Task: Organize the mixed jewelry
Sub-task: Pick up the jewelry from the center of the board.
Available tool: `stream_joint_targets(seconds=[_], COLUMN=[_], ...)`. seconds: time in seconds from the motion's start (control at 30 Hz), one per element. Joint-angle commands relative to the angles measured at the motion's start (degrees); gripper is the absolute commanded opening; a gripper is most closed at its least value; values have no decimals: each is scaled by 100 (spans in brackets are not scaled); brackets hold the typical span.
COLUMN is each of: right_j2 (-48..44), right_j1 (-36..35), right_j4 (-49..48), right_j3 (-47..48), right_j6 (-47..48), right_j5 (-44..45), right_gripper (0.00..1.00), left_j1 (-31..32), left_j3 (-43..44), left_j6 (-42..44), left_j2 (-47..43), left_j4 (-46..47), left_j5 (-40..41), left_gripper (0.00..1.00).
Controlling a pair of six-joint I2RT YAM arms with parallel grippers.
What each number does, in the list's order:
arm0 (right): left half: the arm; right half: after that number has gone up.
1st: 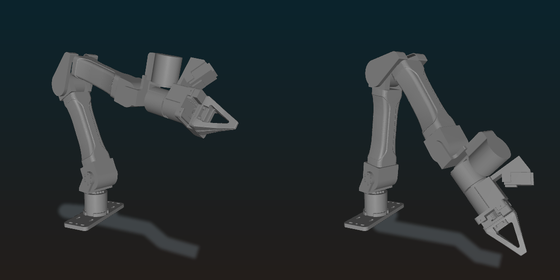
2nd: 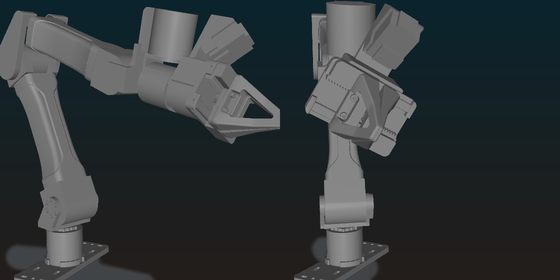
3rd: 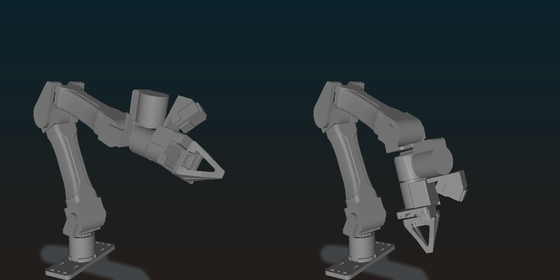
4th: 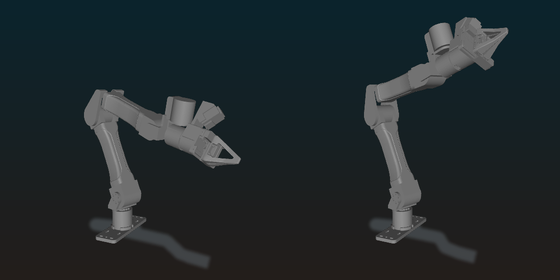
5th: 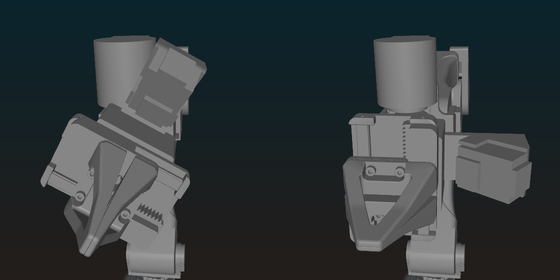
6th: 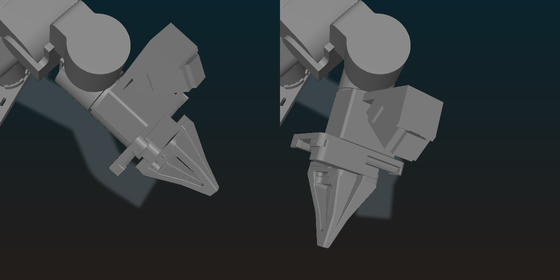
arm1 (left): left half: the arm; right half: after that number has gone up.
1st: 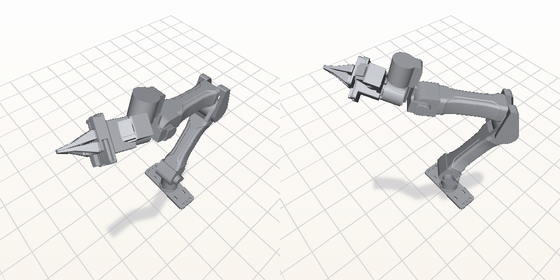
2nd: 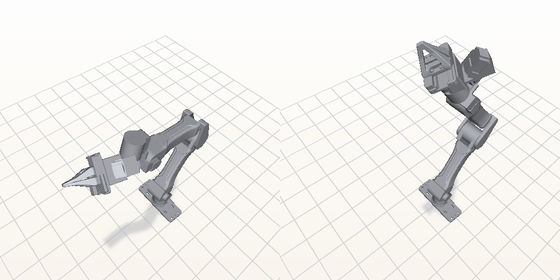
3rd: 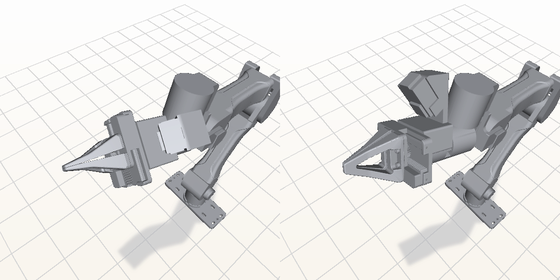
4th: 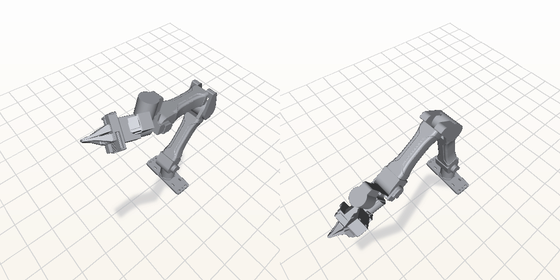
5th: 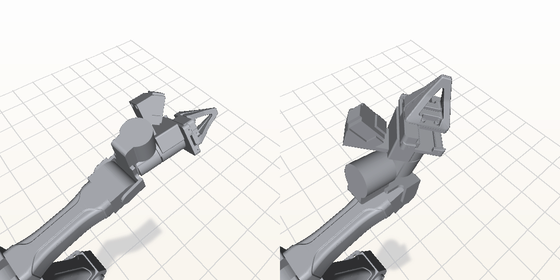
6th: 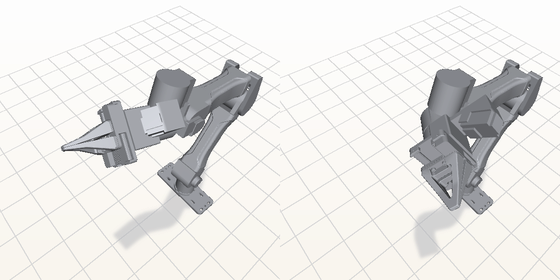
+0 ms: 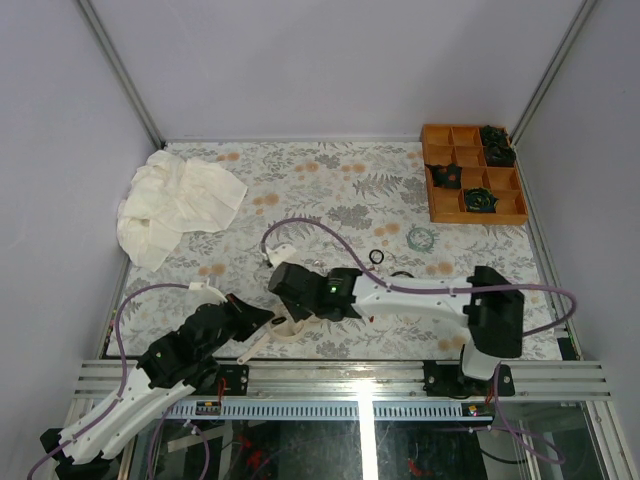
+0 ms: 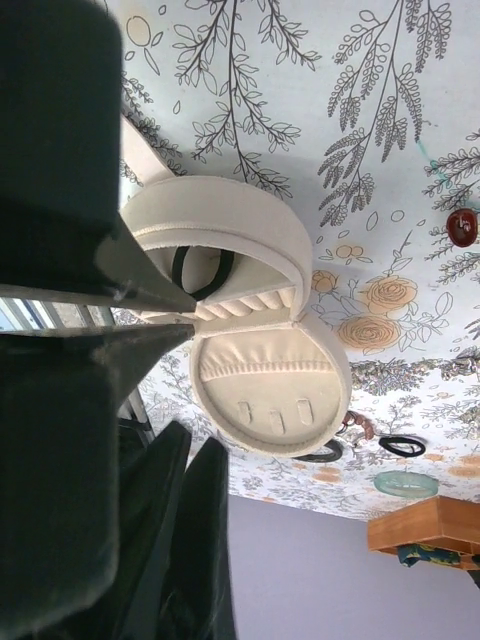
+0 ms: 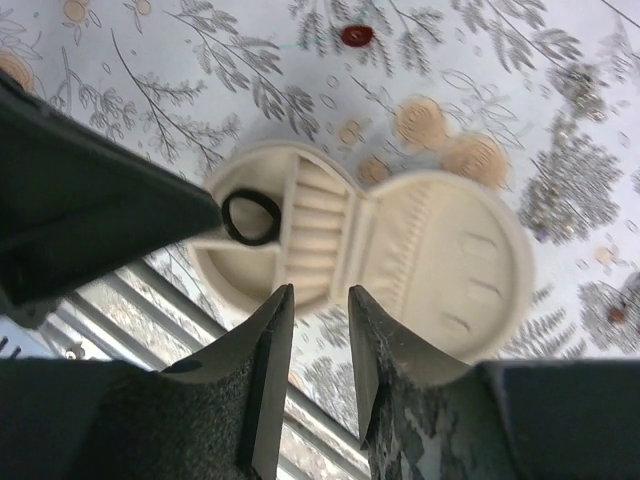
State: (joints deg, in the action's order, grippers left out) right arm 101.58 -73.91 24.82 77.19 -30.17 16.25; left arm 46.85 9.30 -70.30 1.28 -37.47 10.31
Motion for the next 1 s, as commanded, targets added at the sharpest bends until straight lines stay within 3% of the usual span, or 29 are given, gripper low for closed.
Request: stream_joint_targets(seconds=[0.0,0.23,0.4,0.63,0.97], right_j2=[-1059,-2407,-3282,-4149,-4330], right_j1=[-53,8,310,1223,1946], right_j4=[109,429,504,138,259], right_j3=[-620,-1781,-2577,-3520,-3316], right_j6=[-111,-413,-533,-238,318], right_j5=[542,972,908,169,-644], right_gripper=[36,39,41,41,42], left_j1=[13,15,10,9,11], left_j3=[116,243,474,851,1457], left_j6=[-64,-32,35,142,305], left_j2=[-1,129,439,1185,2330], left_j4=[-14,158,213,451,784], left_j5=[109,68,191,364,665], left_gripper=[15,53,65,71,71])
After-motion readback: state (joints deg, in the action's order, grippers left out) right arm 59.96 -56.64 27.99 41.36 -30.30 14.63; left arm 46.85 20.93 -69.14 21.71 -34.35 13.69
